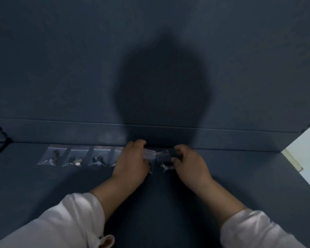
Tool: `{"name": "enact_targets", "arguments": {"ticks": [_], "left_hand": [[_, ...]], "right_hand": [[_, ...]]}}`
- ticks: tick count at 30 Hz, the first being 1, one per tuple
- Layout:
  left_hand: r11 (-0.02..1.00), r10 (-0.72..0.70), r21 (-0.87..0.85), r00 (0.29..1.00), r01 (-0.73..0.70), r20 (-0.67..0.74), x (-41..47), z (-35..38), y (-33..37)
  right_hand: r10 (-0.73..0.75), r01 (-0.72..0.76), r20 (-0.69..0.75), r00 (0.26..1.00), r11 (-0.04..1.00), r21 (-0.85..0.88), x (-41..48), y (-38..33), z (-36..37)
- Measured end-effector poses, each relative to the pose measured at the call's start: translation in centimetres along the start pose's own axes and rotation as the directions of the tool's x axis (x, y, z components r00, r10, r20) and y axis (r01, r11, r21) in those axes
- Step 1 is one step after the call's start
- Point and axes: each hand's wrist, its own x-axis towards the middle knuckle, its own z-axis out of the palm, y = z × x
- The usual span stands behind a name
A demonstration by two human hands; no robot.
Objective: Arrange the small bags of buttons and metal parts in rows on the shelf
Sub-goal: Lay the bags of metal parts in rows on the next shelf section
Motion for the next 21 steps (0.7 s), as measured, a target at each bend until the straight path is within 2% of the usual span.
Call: {"name": "enact_targets", "arguments": {"ticks": [3, 5, 7, 9, 13, 21], "left_hand": [[0.987, 0.113, 0.119, 0.993, -0.108, -0.038, -0.9, 0.0, -0.1], [0.956, 0.233, 0.184, 0.972, -0.227, -0.016, -1.6, 0.3, -0.5], [0.919, 0.334, 0.22, 0.942, -0.329, 0.013, -2.3, 0.8, -1.2], [0.884, 0.378, 0.275, 0.924, -0.379, 0.059, -3.0, 1.4, -2.1], [0.844, 0.368, 0.371, 0.921, -0.388, 0.125, -3.7, 2.0, -2.9], [0.823, 0.344, 0.424, 0.926, -0.377, 0.155, -3.4, 2.0, -2.8]], "right_hand": [[-0.203, 0.19, -0.074, 0.976, 0.969, -0.157, -0.8, 0.5, 0.0], [-0.377, 0.365, -0.026, 0.926, 0.91, -0.197, -1.3, 1.1, 0.4], [-0.472, 0.474, 0.066, 0.879, 0.847, -0.241, -1.7, 2.0, 1.1], [-0.487, 0.5, 0.122, 0.865, 0.808, -0.311, -2.0, 2.9, 1.8], [-0.439, 0.47, 0.174, 0.882, 0.782, -0.41, -2.5, 3.1, 2.5], [-0.39, 0.405, 0.144, 0.909, 0.754, -0.517, -2.8, 2.4, 3.5]]}}
